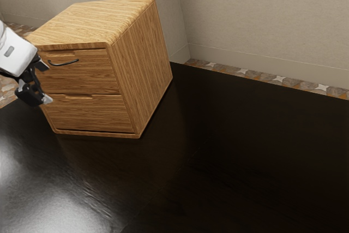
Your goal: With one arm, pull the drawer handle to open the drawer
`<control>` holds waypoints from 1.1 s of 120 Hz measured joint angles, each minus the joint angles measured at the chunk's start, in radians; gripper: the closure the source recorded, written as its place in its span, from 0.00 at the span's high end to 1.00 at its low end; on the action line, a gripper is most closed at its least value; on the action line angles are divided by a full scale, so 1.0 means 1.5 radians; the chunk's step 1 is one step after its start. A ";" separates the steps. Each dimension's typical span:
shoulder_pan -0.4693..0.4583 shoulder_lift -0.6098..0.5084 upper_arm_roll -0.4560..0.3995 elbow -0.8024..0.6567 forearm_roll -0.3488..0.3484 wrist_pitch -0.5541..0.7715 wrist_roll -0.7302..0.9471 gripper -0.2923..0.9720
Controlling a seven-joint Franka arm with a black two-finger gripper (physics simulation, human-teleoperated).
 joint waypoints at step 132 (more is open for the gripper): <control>-0.250 0.086 0.301 0.149 0.026 0.054 0.201 0.77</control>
